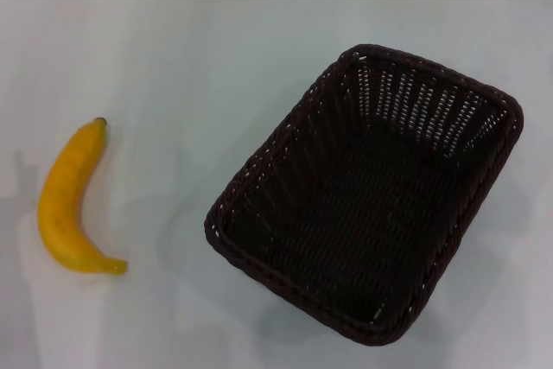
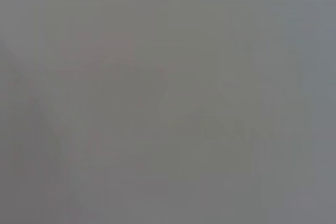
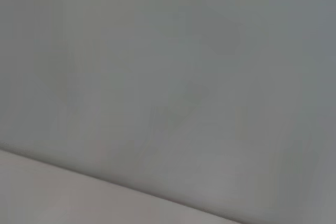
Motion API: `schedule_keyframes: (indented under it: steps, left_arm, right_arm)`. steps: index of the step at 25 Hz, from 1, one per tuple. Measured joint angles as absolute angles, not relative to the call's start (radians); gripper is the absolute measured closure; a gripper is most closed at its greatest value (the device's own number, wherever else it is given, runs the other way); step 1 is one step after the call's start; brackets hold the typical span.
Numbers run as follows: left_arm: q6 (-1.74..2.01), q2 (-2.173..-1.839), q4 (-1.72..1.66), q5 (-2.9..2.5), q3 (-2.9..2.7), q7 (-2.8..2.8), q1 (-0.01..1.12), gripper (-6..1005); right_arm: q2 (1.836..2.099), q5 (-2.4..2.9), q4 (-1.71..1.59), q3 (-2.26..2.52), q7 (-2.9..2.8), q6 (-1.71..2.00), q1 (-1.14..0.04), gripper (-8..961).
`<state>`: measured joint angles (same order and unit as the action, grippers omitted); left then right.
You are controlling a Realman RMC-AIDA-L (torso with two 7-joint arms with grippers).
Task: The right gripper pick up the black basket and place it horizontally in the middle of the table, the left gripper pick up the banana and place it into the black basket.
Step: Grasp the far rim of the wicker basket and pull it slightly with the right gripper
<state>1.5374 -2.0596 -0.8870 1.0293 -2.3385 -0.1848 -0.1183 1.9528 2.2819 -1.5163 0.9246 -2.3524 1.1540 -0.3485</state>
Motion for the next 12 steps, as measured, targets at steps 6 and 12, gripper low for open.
schedule_keyframes:
  steps: [6, 12]
  left_arm:
    - [1.537, -2.059, -0.887, 1.025, -2.346, -0.184, -0.121, 113]
    - [1.537, -2.060, -0.886, 1.022, -2.352, -0.184, -0.125, 113]
  right_arm:
    - [1.955, 2.277, -1.513, 0.920, -2.287, 1.256, -0.391, 296]
    - [1.956, 2.285, -1.460, 0.927, -2.229, 1.350, -0.463, 296]
